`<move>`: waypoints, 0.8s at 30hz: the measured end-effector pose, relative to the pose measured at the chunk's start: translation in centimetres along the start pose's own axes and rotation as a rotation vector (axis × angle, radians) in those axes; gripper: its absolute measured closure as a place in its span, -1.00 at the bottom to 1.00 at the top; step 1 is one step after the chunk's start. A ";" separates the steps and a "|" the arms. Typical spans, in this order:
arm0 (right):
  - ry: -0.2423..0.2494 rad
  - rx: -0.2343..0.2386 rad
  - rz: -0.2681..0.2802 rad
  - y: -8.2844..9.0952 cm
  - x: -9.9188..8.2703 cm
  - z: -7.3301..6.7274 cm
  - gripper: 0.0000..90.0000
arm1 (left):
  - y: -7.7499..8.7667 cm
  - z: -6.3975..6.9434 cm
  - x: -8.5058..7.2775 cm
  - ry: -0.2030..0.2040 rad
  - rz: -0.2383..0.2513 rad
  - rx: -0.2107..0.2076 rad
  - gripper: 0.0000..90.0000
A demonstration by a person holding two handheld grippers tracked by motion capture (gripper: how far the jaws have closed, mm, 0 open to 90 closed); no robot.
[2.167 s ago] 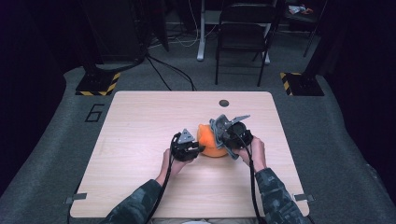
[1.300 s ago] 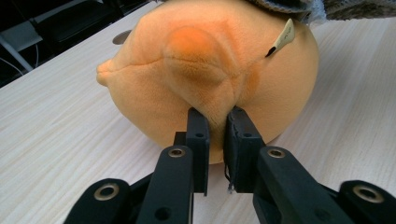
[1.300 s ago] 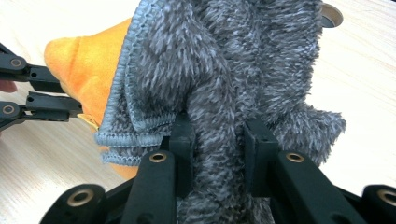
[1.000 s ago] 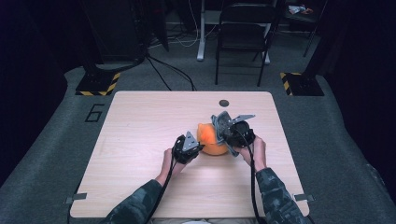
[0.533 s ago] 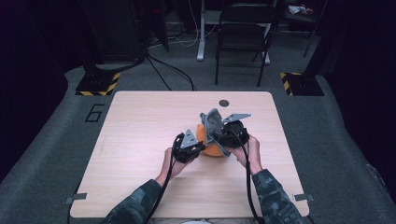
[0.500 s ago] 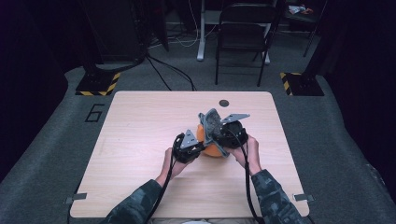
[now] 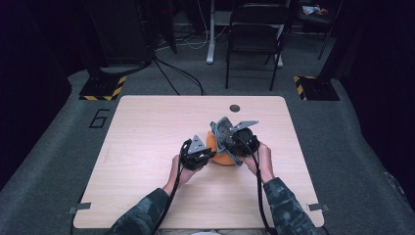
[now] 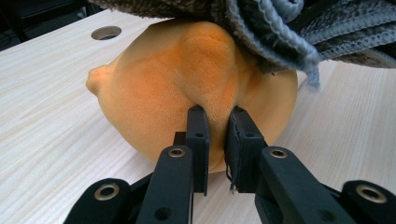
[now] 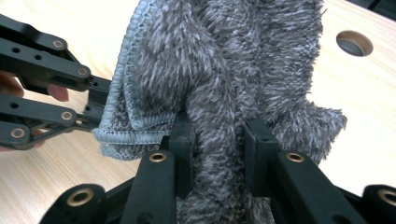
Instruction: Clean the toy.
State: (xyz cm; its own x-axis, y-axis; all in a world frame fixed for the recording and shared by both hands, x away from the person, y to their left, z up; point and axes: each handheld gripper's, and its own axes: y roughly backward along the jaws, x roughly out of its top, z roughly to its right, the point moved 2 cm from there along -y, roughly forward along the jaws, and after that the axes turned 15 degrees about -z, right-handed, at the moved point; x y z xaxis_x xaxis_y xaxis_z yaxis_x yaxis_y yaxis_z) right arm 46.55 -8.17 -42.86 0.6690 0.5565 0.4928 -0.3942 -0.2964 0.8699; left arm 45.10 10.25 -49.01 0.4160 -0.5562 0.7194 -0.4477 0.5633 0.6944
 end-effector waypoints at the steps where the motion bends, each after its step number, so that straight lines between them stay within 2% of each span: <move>1: 0.000 0.005 -0.006 0.0 -0.1 0.2 0.53 | 0.0 0.0 0.0 0.001 0.000 0.000 0.77; 8: -0.032 0.007 -0.034 -0.3 -0.4 1.0 0.53 | -0.1 -0.2 -0.1 0.021 0.005 -0.008 0.76; 11: -0.037 0.002 -0.045 -0.6 -0.7 2.0 0.53 | -0.1 -0.4 -0.2 0.030 0.003 -0.010 0.76; 24: -0.100 0.014 -0.089 -1.4 -1.8 4.3 0.53 | -0.2 -0.5 -0.2 0.026 0.000 -0.004 0.75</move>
State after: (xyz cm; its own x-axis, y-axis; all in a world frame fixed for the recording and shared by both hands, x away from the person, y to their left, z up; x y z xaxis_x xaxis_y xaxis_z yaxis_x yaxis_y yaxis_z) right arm 48.62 -12.05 -44.89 0.7606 0.5010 0.4128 -0.3225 -0.2603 0.9101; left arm 45.46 10.59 -49.30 0.4366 -0.5405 0.7192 -0.4440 0.5658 0.6948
